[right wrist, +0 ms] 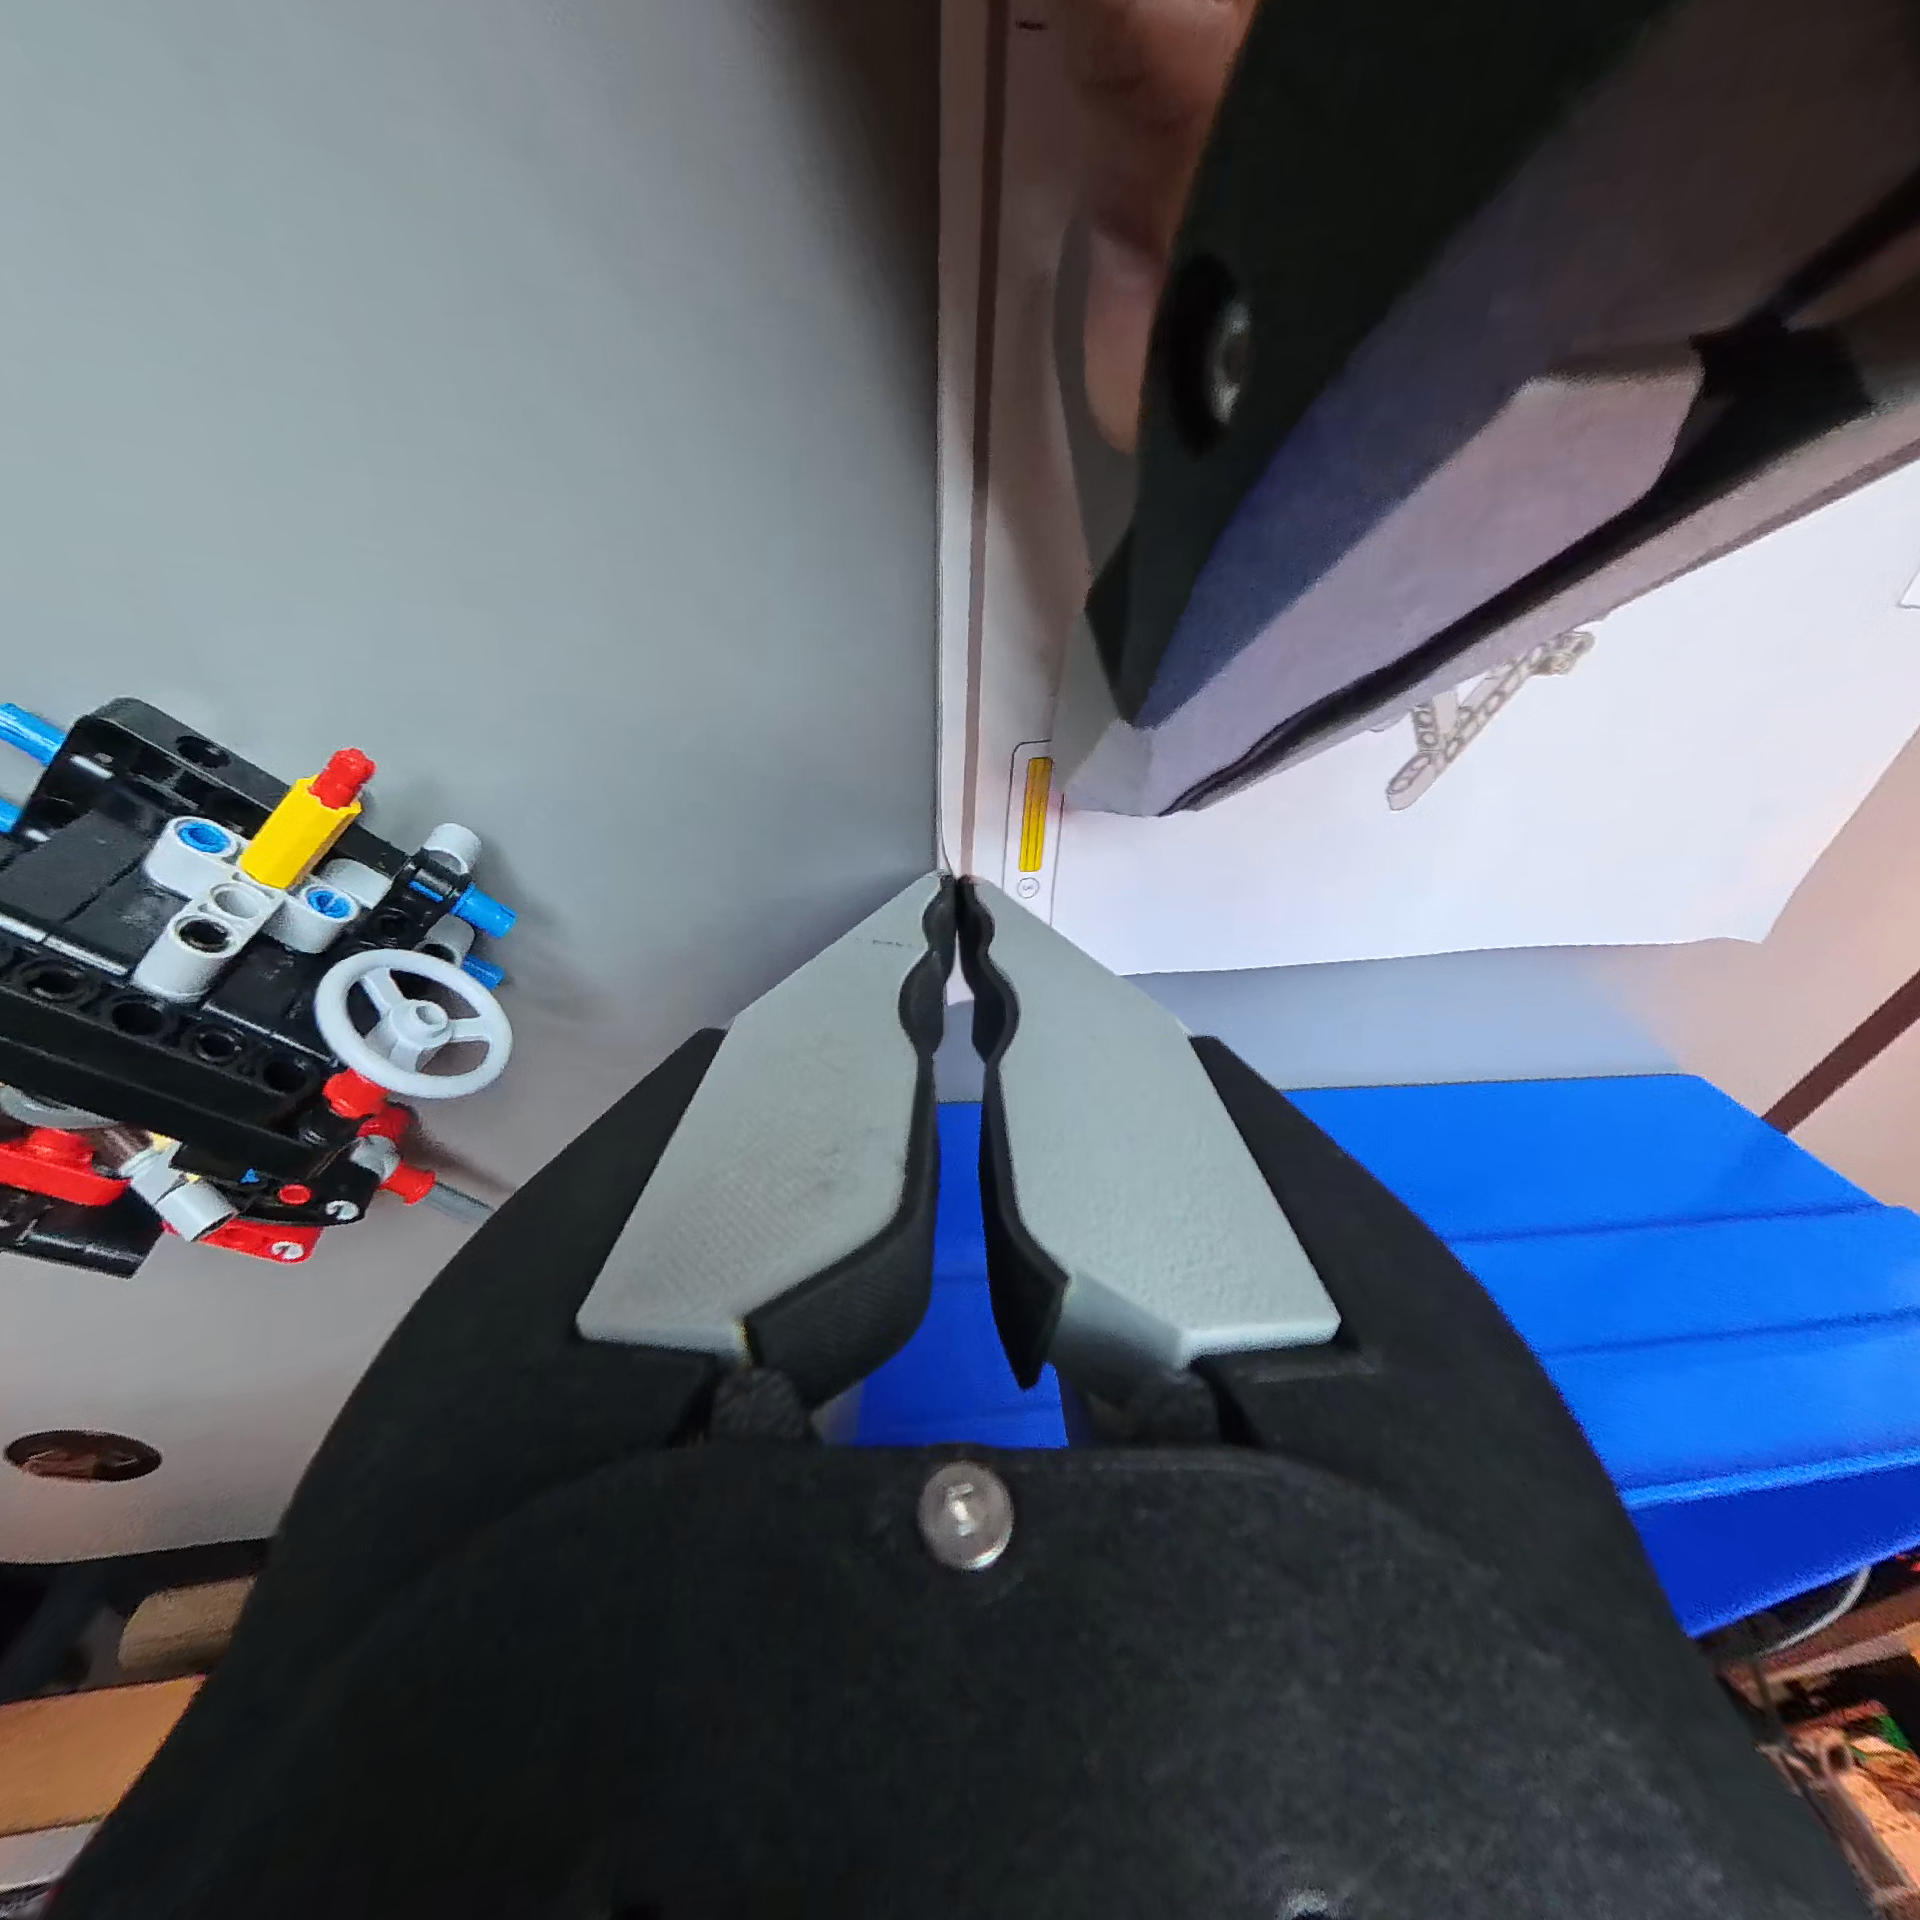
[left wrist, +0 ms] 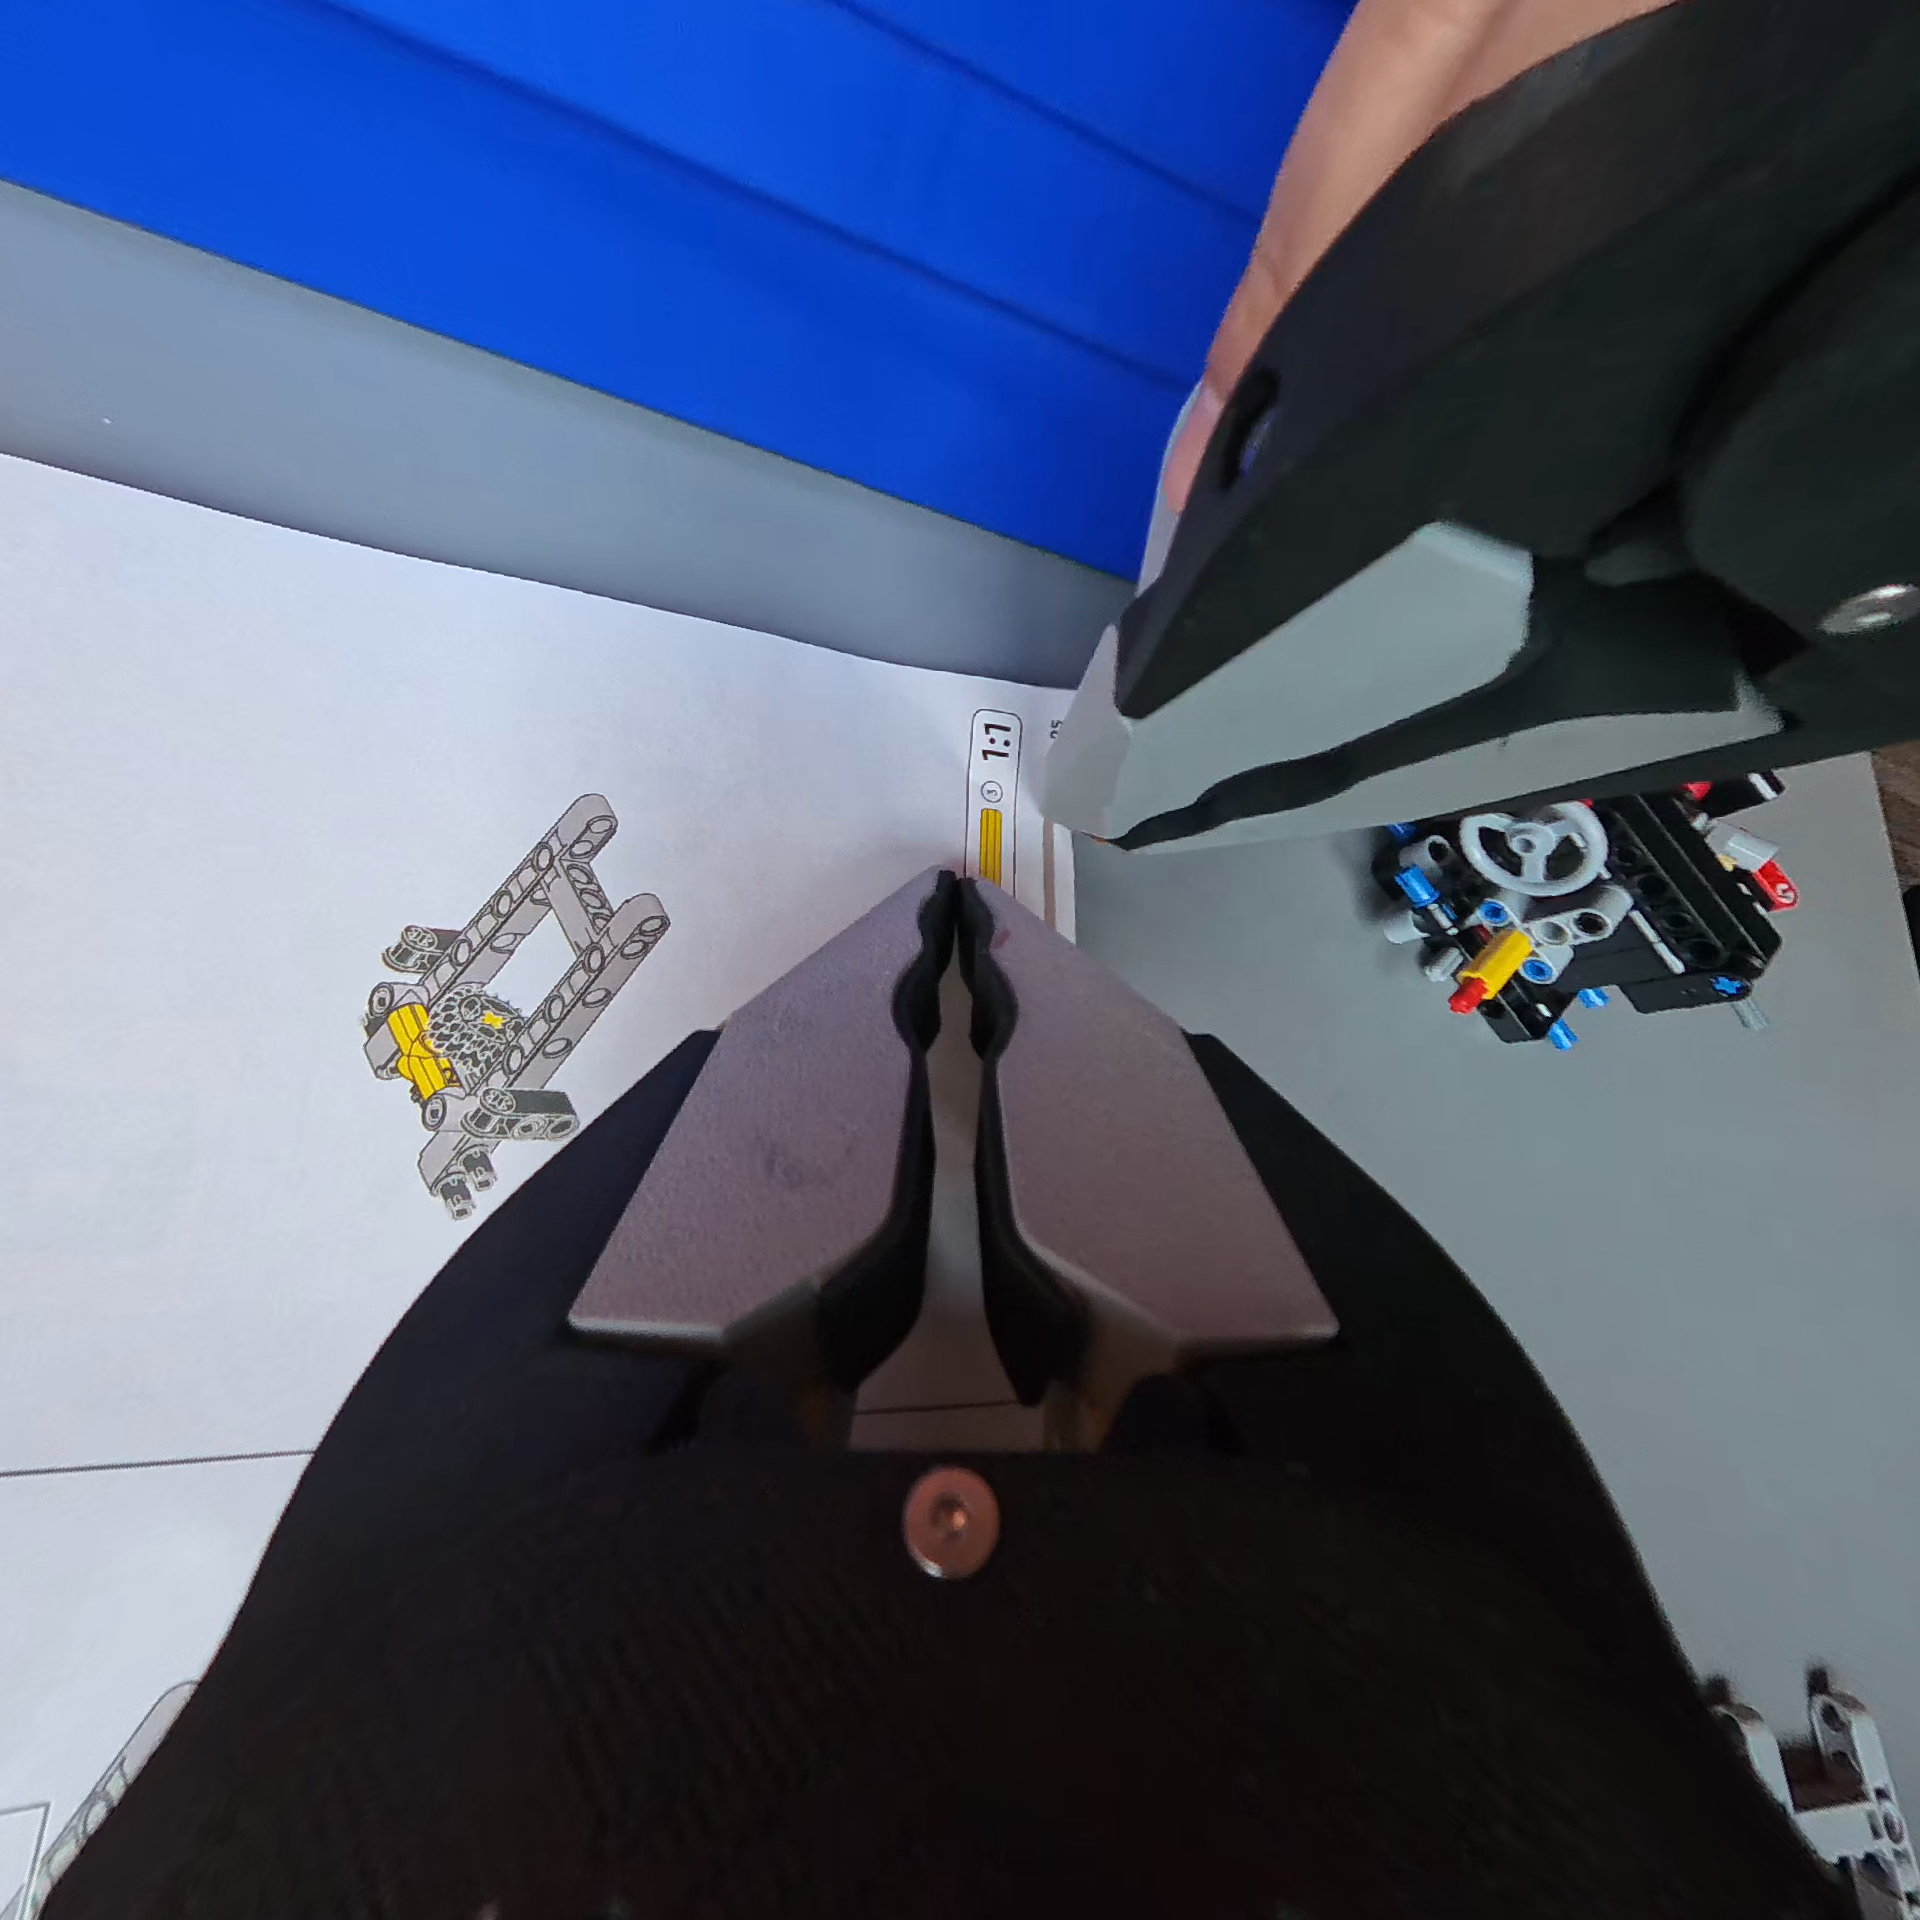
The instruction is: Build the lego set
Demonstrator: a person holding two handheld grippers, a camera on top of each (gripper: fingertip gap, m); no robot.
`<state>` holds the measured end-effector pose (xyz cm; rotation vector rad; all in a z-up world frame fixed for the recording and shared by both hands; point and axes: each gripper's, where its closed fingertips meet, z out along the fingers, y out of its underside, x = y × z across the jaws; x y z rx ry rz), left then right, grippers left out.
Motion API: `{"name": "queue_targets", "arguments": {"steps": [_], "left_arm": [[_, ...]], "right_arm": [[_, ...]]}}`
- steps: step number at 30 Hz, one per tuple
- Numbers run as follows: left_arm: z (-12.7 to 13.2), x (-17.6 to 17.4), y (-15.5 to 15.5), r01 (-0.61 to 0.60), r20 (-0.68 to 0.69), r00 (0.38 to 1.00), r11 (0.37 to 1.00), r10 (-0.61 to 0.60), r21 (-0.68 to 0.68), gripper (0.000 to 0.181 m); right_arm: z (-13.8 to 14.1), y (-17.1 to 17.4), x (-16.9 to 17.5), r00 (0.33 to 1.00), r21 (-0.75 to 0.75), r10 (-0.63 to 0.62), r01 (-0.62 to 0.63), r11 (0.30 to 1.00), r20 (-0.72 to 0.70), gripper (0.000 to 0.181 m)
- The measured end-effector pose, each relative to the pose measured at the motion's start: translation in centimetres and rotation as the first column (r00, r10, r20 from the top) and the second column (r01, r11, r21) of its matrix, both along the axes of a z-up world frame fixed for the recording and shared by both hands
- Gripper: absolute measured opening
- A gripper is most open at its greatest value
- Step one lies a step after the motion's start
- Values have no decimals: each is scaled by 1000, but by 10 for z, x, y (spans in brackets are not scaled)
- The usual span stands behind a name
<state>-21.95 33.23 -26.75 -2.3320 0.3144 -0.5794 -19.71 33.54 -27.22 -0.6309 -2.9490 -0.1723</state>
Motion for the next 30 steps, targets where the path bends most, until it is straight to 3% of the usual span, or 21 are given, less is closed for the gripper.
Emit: {"name": "queue_targets", "arguments": {"steps": [7,12,19,28,30], "left_arm": [[1,1,-1,11,-19,1000,1000,-11,15,0],[13,5,-4,32,-46,999,994,-27,109,0],[25,9,-12,11,6,1000,986,-12,163,0],[5,4,-14,23,-87,996,997,-17,71,0],[0,1,-13,20,-118,993,998,-13,51,0]], "right_arm": [[14,-2,-7,999,-36,-21,20,999,-38,0],[22,-5,-13,997,-57,-39,35,998,-65,0],[23,-10,-17,995,-114,-94,88,989,-44,0],[17,2,-2,998,-43,-39,37,998,-48,0],[13,3,1,998,-44,-52,51,998,-39,16]]}}
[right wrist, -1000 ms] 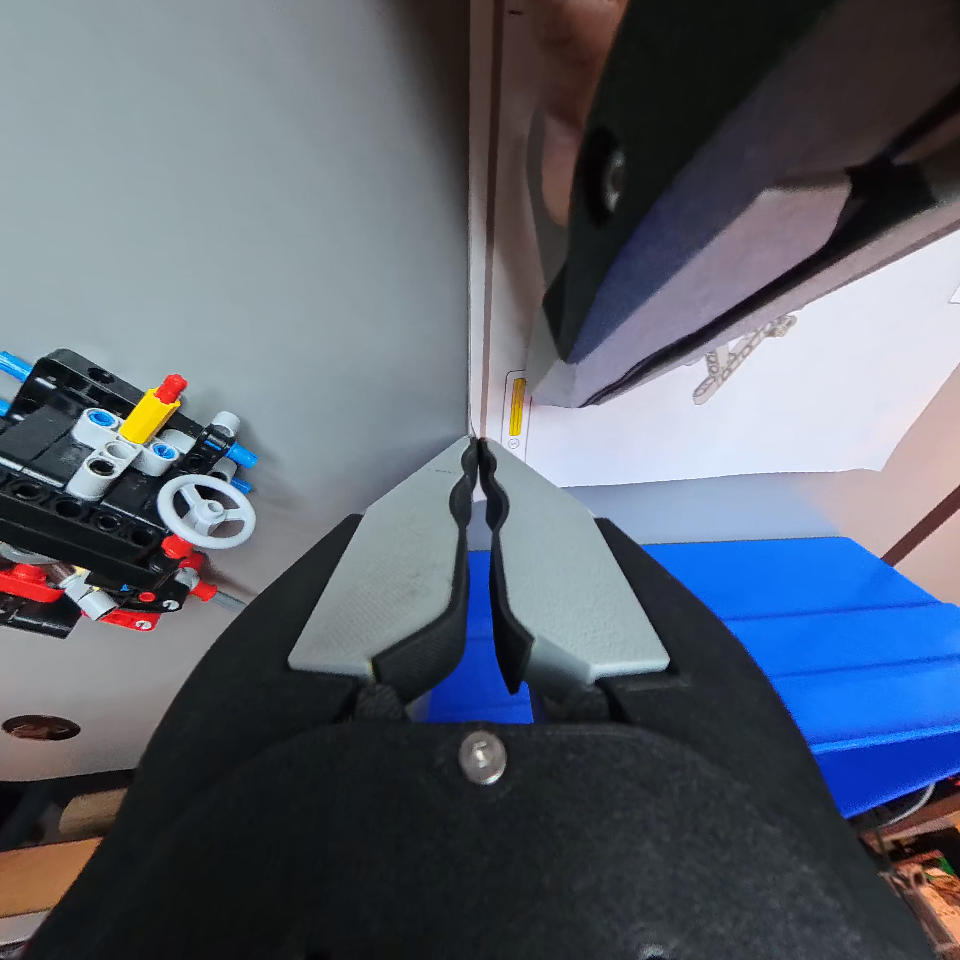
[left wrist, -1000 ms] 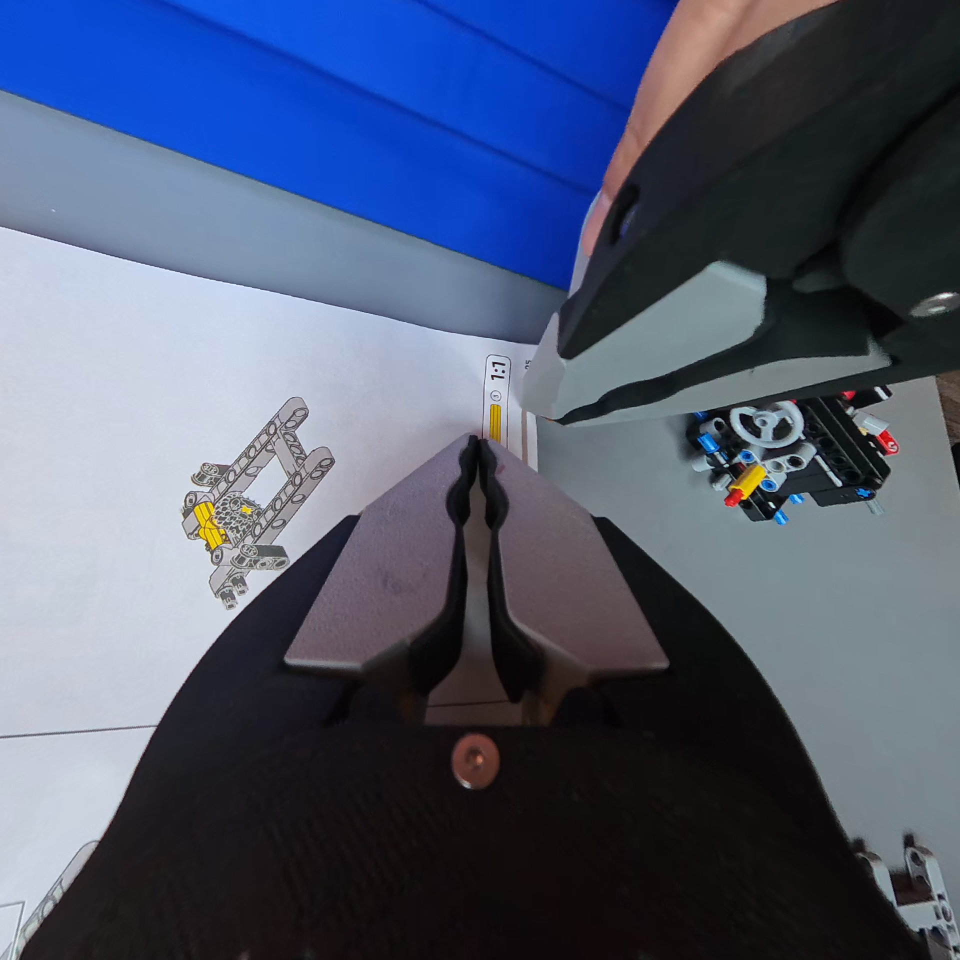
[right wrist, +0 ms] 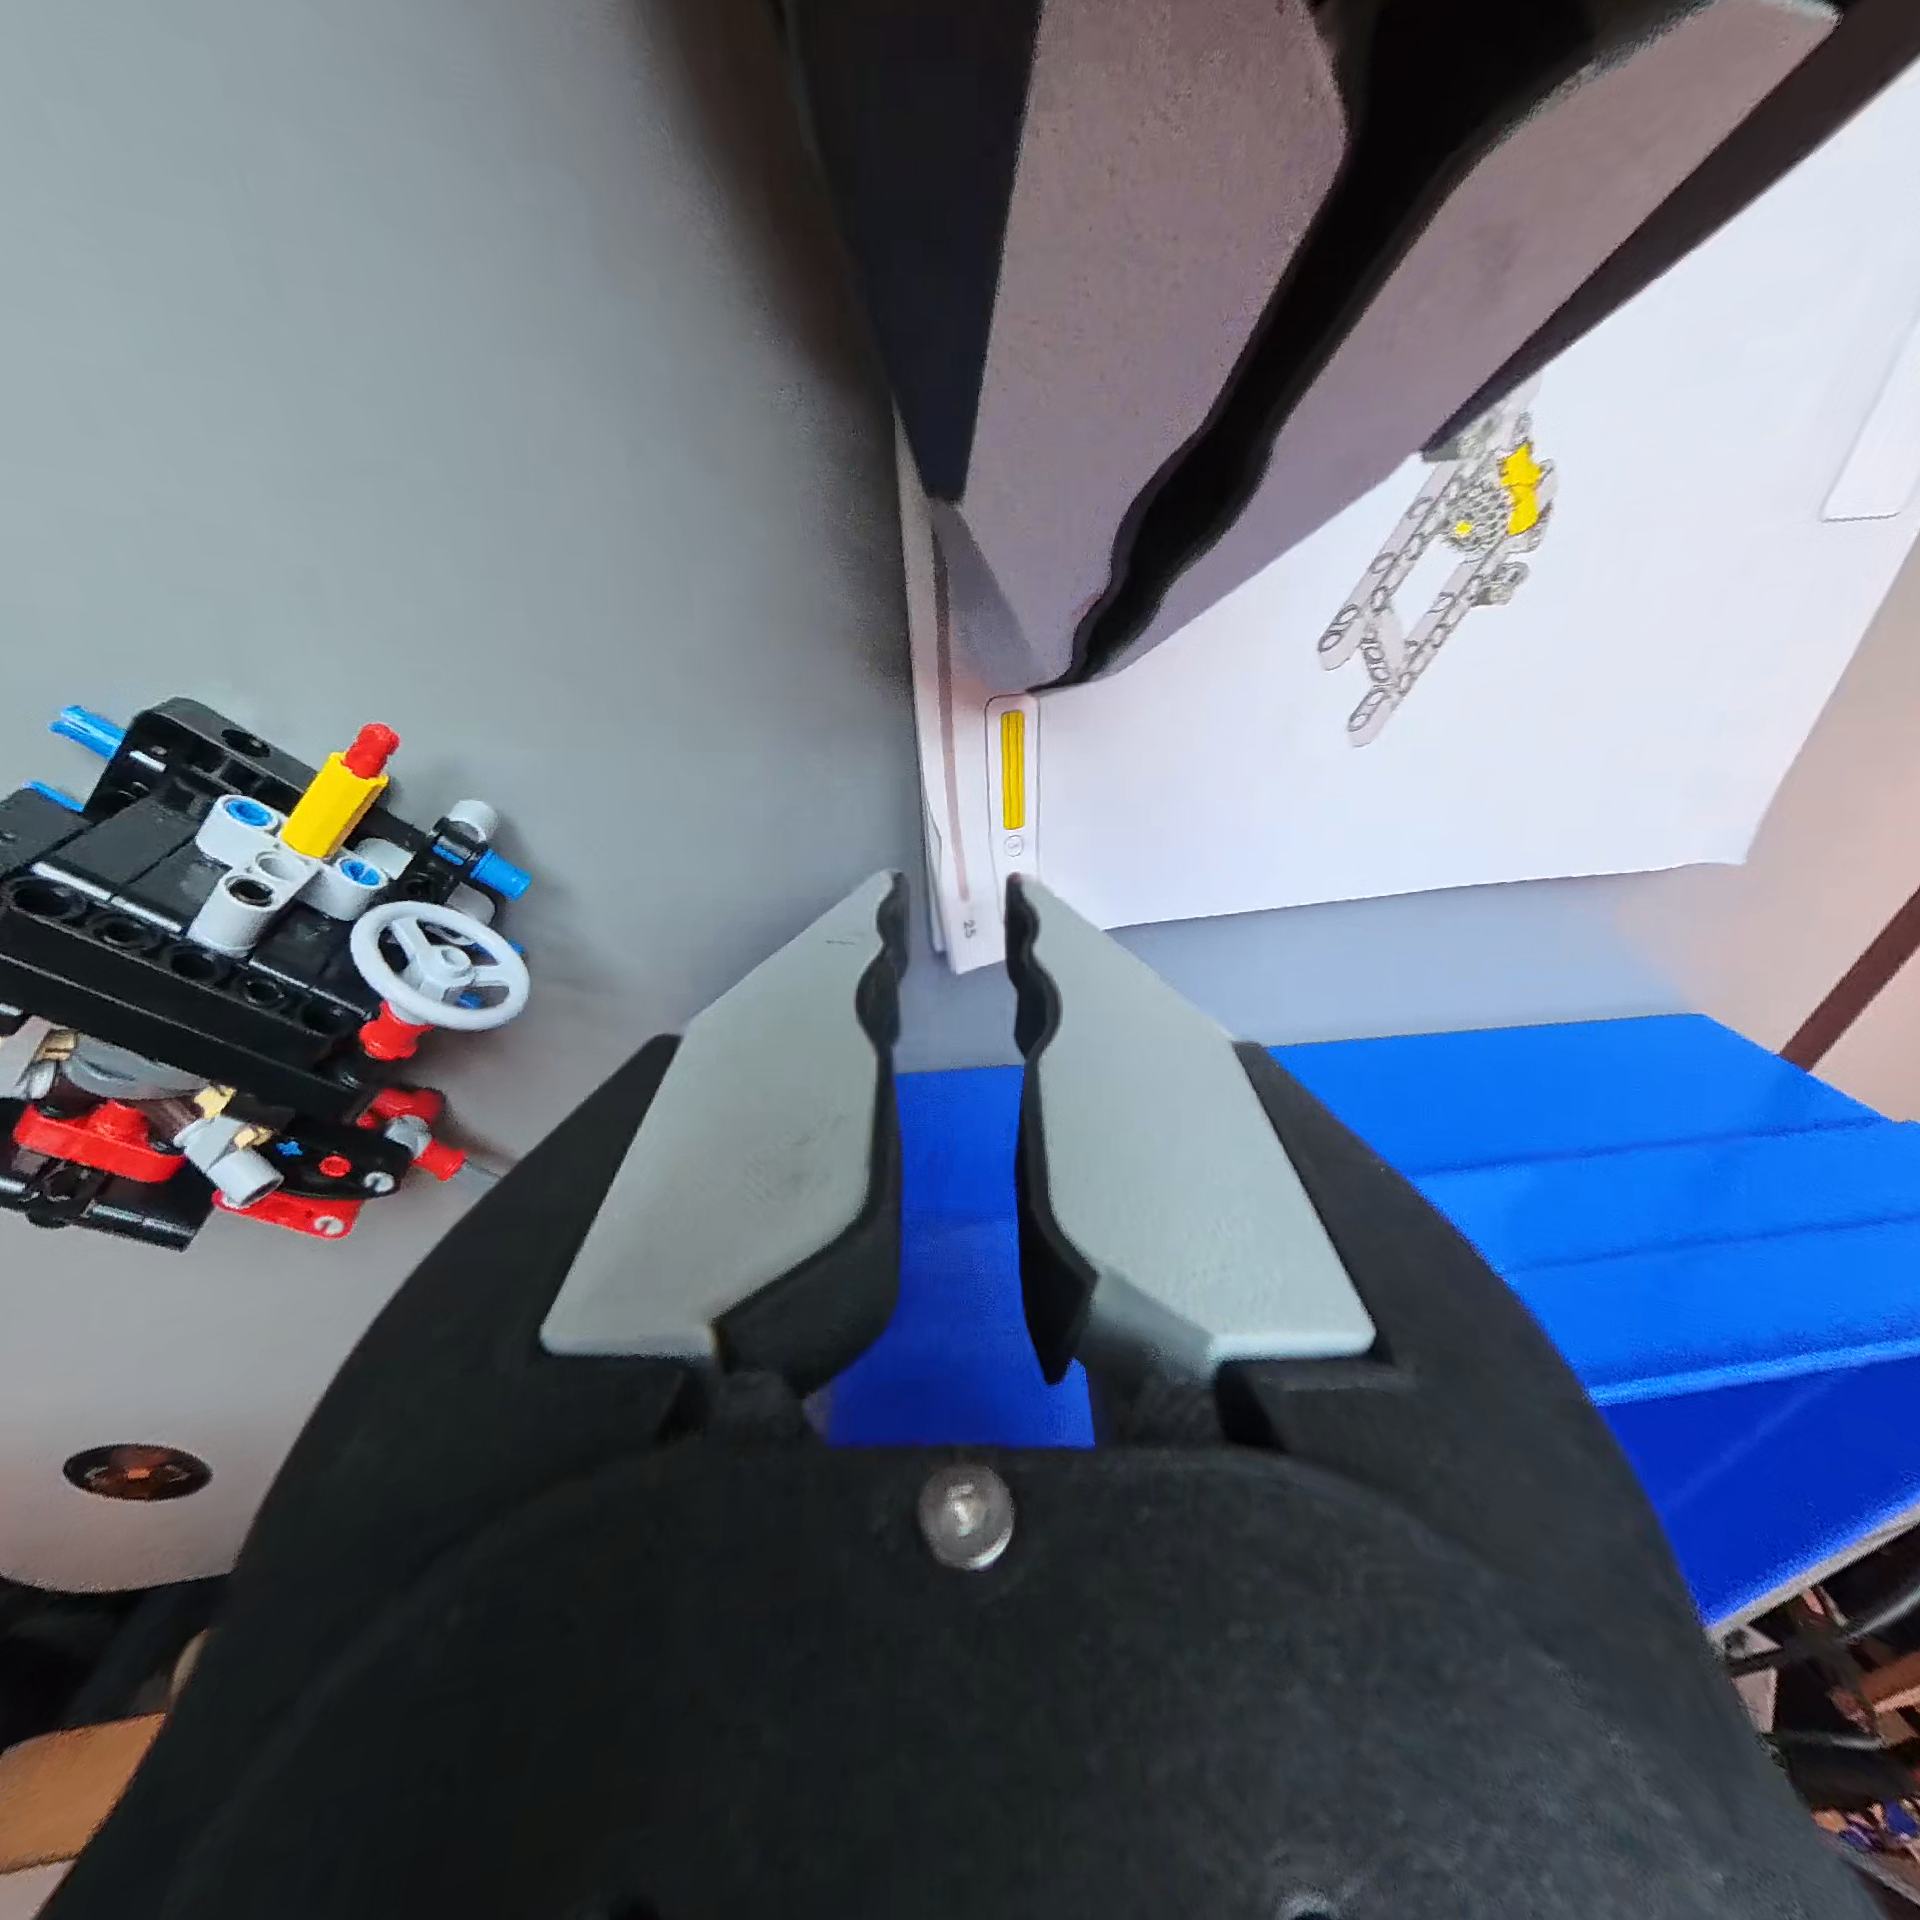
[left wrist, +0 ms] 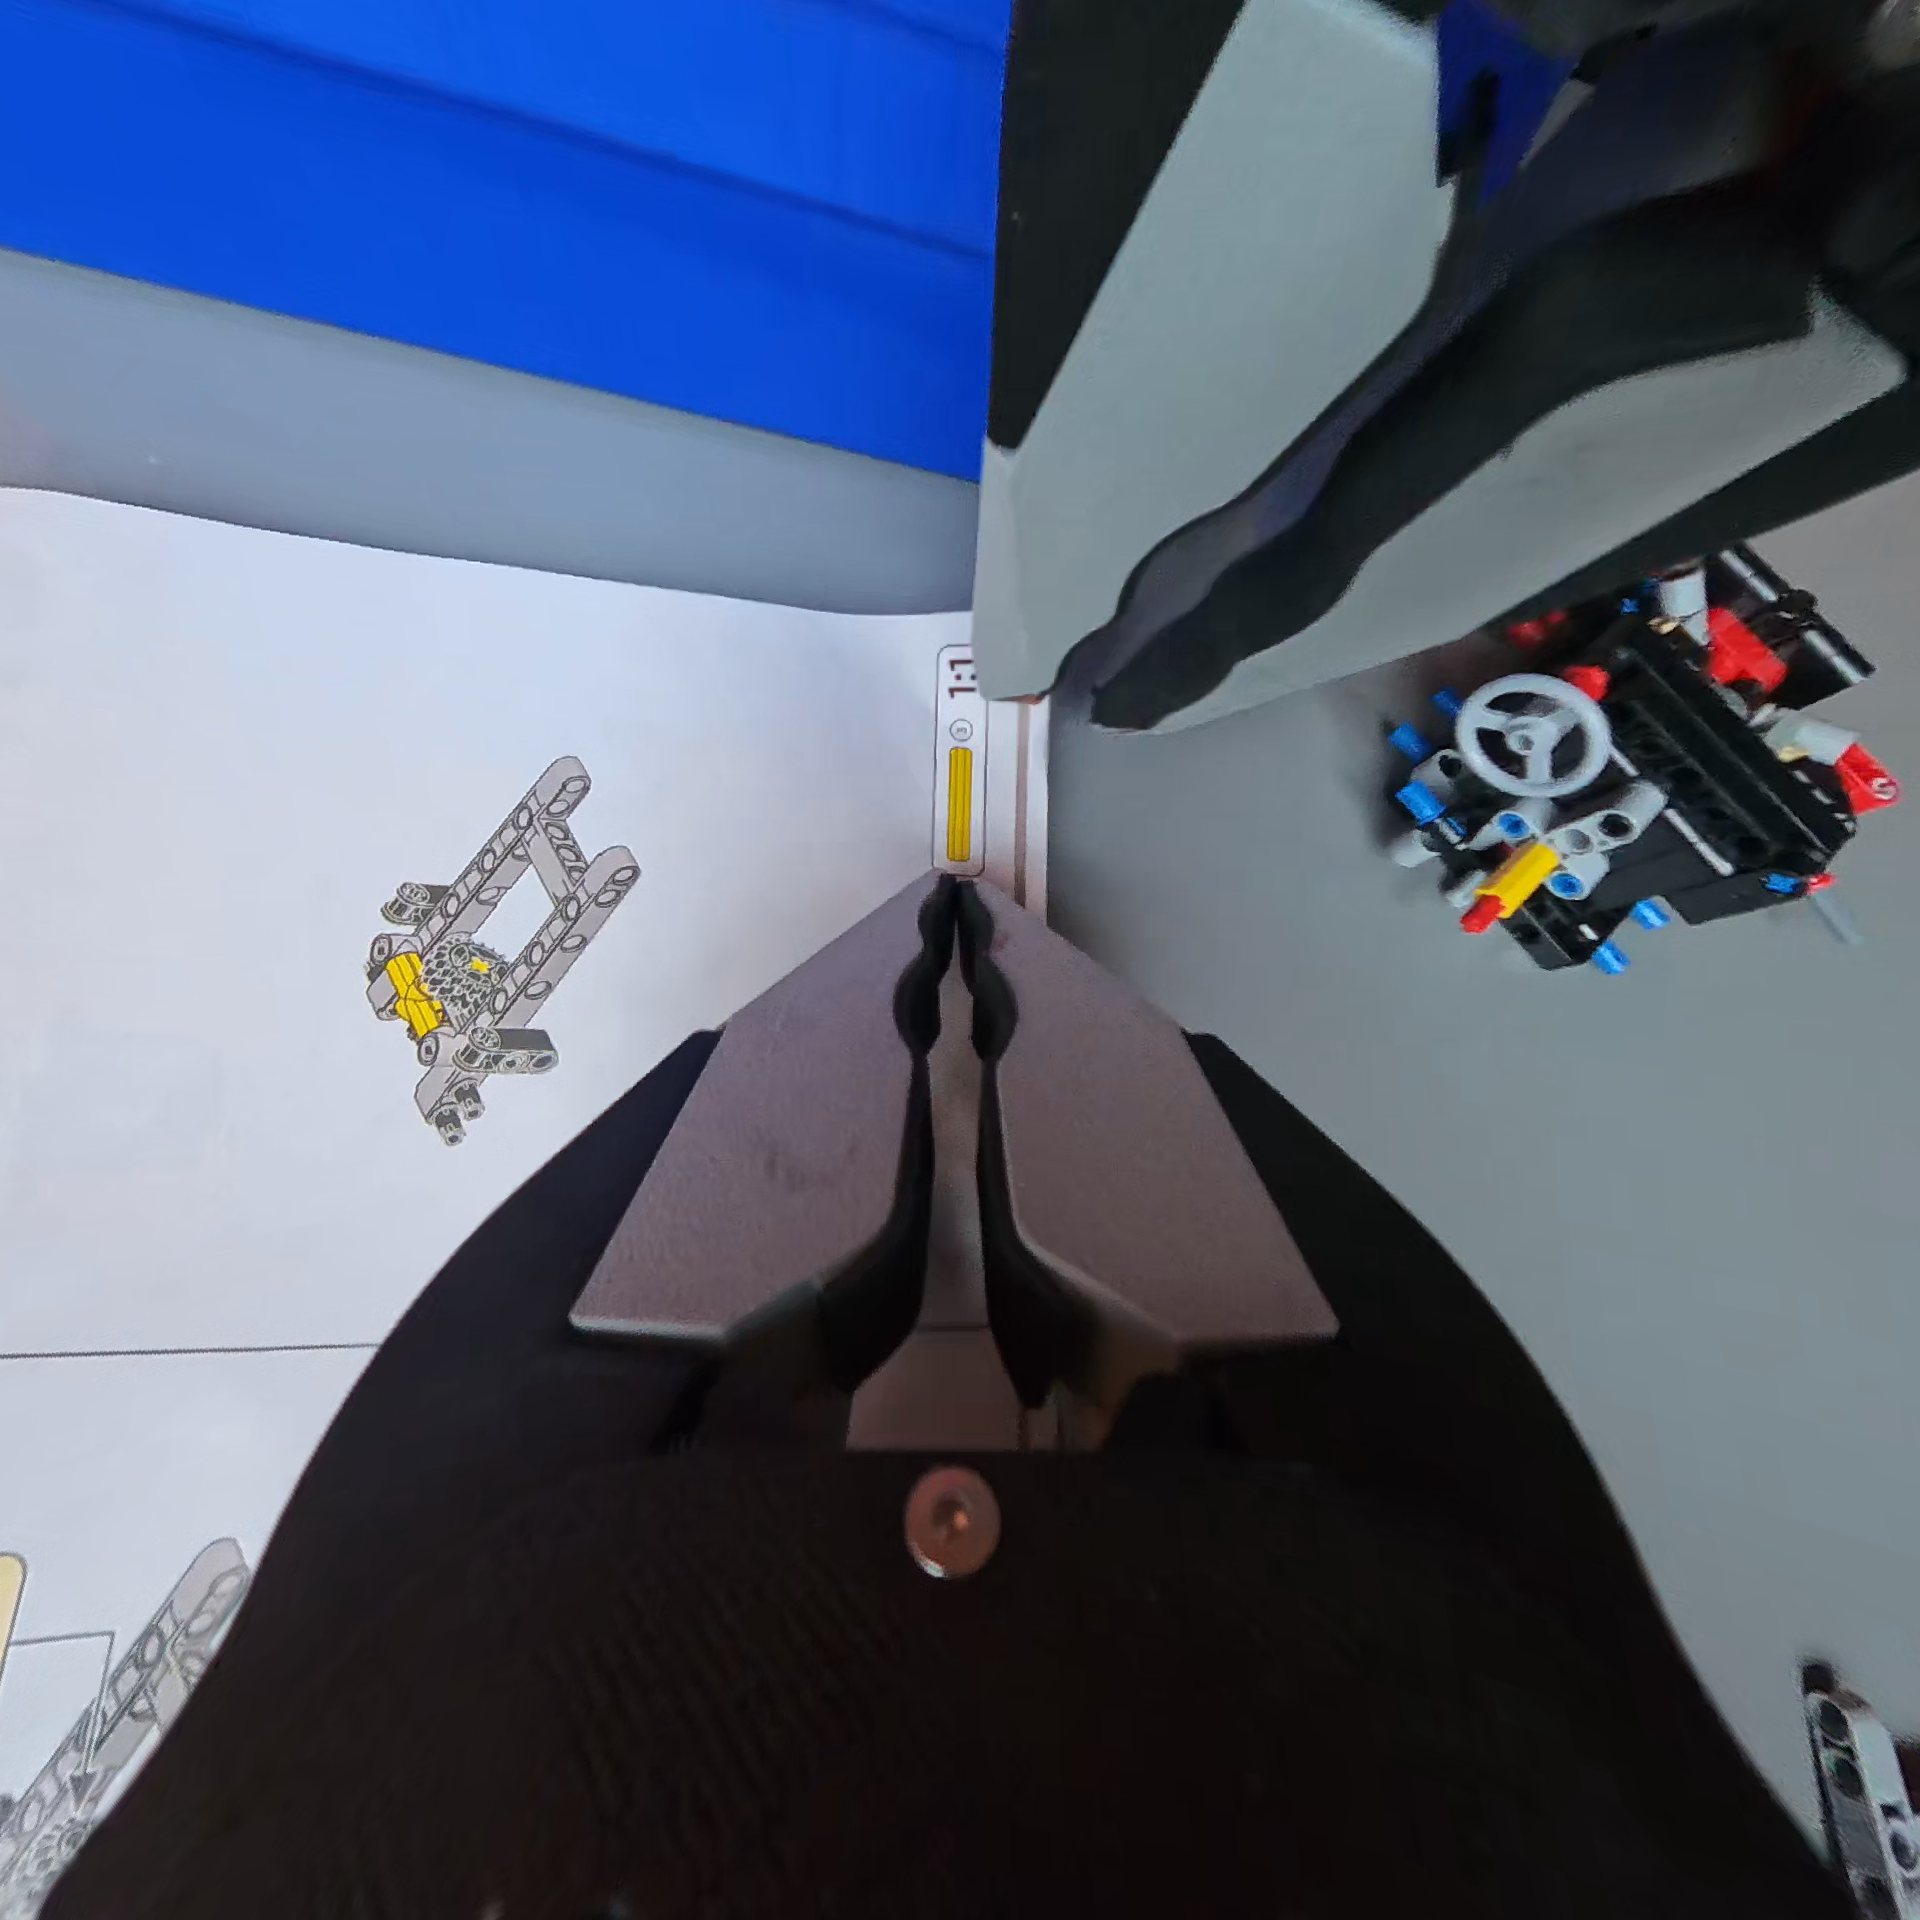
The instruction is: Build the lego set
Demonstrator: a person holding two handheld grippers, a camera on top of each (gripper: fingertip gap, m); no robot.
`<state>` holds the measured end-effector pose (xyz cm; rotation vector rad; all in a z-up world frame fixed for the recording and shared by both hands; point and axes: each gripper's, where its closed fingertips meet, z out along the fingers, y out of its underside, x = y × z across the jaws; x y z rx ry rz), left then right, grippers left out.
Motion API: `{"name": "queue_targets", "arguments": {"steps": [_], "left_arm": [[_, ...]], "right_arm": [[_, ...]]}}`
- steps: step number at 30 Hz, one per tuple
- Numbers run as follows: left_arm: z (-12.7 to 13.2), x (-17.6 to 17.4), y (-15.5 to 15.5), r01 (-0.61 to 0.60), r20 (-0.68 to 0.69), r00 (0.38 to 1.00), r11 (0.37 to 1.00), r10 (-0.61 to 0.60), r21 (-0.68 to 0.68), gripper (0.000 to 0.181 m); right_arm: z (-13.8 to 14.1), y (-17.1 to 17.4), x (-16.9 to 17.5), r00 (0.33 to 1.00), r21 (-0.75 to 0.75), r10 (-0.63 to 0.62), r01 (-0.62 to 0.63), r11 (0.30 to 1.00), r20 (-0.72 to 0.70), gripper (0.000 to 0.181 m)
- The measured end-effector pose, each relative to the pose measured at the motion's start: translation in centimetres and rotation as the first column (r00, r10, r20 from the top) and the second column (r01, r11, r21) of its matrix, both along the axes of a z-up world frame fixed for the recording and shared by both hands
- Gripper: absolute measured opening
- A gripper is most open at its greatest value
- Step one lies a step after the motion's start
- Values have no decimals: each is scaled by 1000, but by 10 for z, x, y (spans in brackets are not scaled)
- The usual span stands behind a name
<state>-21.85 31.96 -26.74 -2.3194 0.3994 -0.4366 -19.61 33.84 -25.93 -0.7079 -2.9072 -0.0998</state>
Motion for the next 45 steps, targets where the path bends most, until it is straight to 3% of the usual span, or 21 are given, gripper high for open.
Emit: {"name": "queue_targets", "arguments": {"steps": [9,45], "left_arm": [[0,0,0,-5,18,1000,1000,6,-8,0],[0,0,0,-6,53,999,1000,8,-22,0]], "right_arm": [[-2,-2,-6,998,50,55,-54,997,-35,8],[-13,-3,-2,998,69,53,-56,996,40,3]]}}
